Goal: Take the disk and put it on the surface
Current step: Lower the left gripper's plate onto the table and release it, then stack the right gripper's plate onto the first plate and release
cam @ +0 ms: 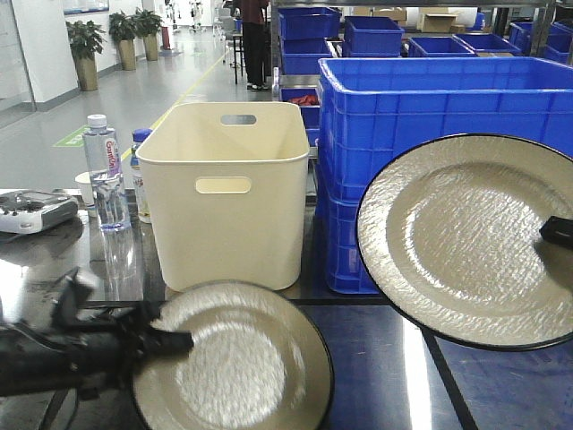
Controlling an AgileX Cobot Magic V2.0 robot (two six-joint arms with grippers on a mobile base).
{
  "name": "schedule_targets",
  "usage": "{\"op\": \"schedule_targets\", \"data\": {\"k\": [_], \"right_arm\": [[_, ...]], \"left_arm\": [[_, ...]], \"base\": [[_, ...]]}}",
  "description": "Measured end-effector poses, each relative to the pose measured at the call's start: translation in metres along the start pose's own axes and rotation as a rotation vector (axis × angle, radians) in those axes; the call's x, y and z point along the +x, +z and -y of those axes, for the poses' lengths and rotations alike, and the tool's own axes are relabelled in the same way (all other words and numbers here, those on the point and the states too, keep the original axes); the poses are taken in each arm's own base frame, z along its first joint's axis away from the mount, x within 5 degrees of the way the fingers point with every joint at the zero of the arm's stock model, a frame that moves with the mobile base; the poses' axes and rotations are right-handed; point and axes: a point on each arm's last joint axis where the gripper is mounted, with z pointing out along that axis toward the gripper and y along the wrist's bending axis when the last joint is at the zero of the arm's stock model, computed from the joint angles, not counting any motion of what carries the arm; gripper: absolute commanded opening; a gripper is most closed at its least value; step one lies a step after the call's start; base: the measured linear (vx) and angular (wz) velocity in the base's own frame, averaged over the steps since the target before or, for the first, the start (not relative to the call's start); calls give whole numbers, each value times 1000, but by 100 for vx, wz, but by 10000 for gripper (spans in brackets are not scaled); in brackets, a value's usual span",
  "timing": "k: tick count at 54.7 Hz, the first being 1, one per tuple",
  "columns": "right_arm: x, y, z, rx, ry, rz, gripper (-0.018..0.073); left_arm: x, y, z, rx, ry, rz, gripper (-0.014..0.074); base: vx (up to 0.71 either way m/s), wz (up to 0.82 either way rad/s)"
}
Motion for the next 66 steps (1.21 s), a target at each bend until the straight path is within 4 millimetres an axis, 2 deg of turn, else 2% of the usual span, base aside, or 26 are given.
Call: {"op": "schedule_targets", "data": {"k": [9,15,25,31,35,42,46,51,54,60,66], "right_arm": [[0,0,0,0,0,0,-9],[0,0,0,0,0,0,-9],[0,0,0,-1,-7,0,-9],[0,0,0,-2,-20,1,-9],[0,0,0,-2,-25,1,-9],[0,0,-1,-6,-41,-4,-9],[1,1,0,-10,-60,-15,-9],[2,6,4,-17,-71,-39,-9],[4,11,7,-19,-73,-60,-9],[12,29,12,-20,-66,-104,-9],[30,55,13,-40,-66,-181,-9]], "left_arm": [[14,25,-2,-11,-16,-30,111],[19,34,3,0,27,-38,232],[25,38,3,-21,163,-57,465],[24,39,2,-35,230,-54,540],[24,39,1,-45,270,-48,558],[19,36,6,-53,365,-24,558],[12,31,16,-51,429,11,558],[1,17,35,-36,509,66,545],[-8,2,49,-28,572,108,517],[-20,-36,76,-45,699,203,375],[-25,-81,101,-114,816,318,108]], "base": [[0,0],[0,0],[0,0],[0,0],[0,0],[0,0],[0,0],[0,0],[0,0],[0,0],[0,0]]}}
